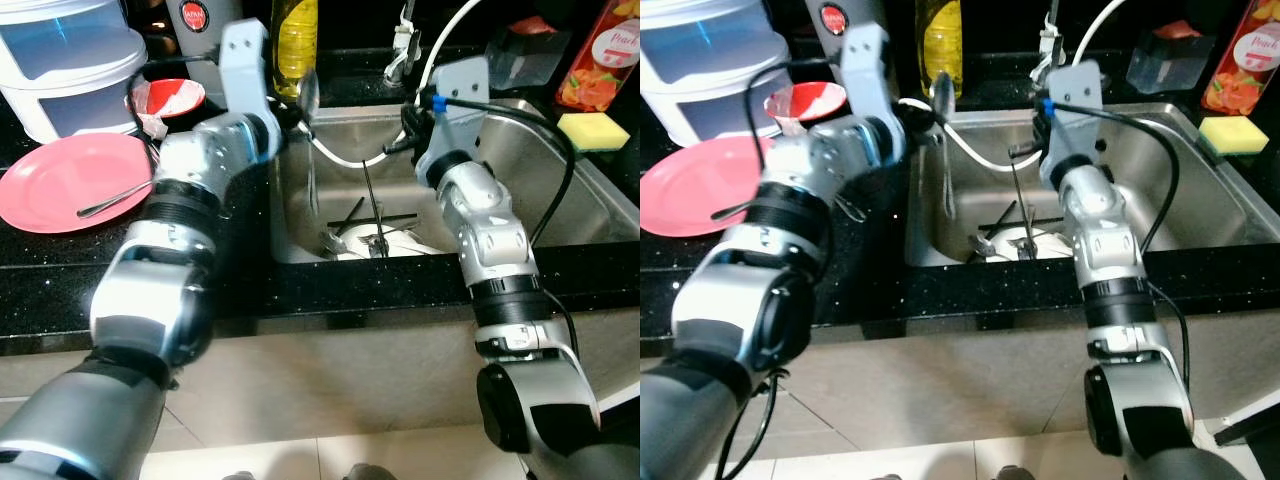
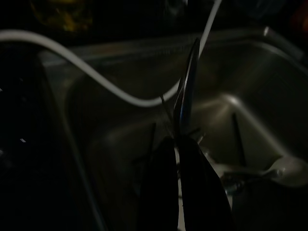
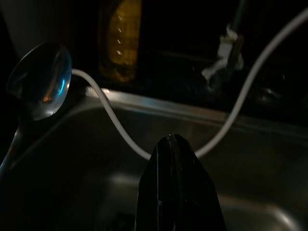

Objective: Kitchen organization

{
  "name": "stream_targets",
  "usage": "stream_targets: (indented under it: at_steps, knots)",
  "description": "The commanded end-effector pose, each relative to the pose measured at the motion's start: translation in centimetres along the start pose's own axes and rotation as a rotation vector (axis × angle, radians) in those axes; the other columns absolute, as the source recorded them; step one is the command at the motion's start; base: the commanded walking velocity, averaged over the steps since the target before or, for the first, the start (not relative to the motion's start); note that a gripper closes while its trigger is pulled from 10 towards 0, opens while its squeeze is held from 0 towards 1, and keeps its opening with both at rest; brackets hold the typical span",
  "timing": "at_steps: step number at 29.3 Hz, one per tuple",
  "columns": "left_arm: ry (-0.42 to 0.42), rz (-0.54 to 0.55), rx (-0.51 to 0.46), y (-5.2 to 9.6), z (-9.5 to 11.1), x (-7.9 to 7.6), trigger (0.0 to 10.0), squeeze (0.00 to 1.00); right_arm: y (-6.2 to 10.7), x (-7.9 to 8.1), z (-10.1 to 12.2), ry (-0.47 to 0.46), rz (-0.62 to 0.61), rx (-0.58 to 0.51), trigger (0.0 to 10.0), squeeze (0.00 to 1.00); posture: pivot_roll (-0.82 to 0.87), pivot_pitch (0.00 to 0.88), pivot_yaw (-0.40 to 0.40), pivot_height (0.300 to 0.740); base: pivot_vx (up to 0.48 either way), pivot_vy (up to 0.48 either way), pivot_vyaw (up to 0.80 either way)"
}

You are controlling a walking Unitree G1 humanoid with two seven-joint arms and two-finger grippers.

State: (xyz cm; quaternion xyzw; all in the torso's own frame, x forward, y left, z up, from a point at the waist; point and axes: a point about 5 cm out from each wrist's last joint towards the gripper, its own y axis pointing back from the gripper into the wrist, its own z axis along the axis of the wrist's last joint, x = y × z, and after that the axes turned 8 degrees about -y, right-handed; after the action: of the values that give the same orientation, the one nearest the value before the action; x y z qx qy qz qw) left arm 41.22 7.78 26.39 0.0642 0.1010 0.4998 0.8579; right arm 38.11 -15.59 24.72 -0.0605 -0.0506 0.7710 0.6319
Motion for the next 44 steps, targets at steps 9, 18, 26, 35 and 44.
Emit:
stream_targets:
  at_steps: [9, 18, 26, 35, 44]
  knots:
    - [0.066, -0.034, -0.206, 0.9, 0.8, 0.4, 10.0, 0.0, -0.4, 0.8, 1.3, -0.07, 0.018, -0.074, 10.0, 0.0, 0.05, 0.001, 0.038, 0.74, 0.0, 0.0, 0.0]
    - [-0.04, 0.071, -0.455, 5.4, 1.5, 2.1, 10.0, 0.0, -1.1, 2.4, 2.2, -0.13, 0.058, -0.146, 10.0, 0.0, 0.11, 0.001, 0.008, 0.74, 0.0, 0.0, 0.0]
    - [-0.128, 0.117, -0.538, 7.5, 1.5, 0.0, 10.0, 0.0, -0.6, 3.7, 3.1, -0.22, 0.093, -0.241, 10.0, 0.0, 0.17, 0.037, 0.012, 0.74, 0.0, 0.0, 0.0]
    - [-0.258, 0.211, -0.585, 9.4, 1.7, -1.5, 10.0, 0.0, -1.1, 5.3, 4.3, -0.258, 0.157, -0.31, 10.0, 0.0, 0.17, 0.022, -0.014, 0.74, 0.0, 0.0, 0.0]
    - [-0.337, 0.299, -0.587, 10.0, 1.6, -2.2, 10.0, 0.0, -0.5, 5.0, 3.9, -0.288, 0.125, -0.311, 10.0, 0.0, 0.16, 0.036, -0.021, 0.74, 0.0, 0.0, 0.0]
